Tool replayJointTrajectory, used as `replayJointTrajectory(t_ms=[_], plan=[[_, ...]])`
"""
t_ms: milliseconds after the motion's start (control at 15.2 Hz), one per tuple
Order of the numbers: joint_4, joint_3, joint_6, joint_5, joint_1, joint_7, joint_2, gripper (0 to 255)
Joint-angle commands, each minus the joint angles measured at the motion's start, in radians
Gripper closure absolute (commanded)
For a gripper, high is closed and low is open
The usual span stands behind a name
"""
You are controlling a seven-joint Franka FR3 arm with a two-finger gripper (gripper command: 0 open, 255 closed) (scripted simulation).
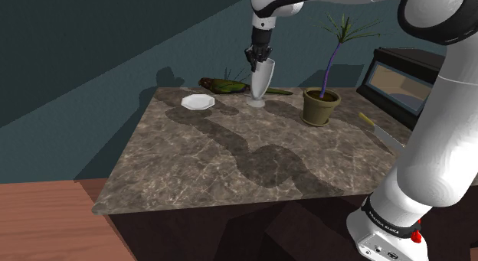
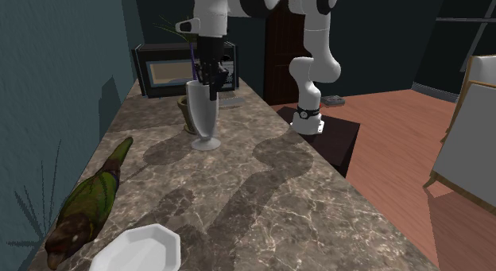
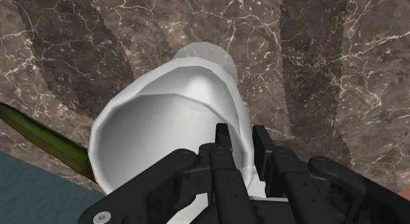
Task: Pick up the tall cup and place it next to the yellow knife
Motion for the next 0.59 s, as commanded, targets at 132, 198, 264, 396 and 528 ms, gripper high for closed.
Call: replayJointTrajectory(t_ms=[132,198,264,396,528], plan=[[0.053,0.000,-0.053,0.000,0.000,0.001,-0.001,255],[0.067,0.000,-0.067,0.000,0.000,0.000,0.000,255],[0.081,0.000,-0.080,0.000,0.000,0.000,0.001,255],[0.111,0.000,-0.108,0.000,-0.001,0.000,0.003,255],[0.143,-0.001,-0.136,0.000,-0.001,0.000,0.006,255]])
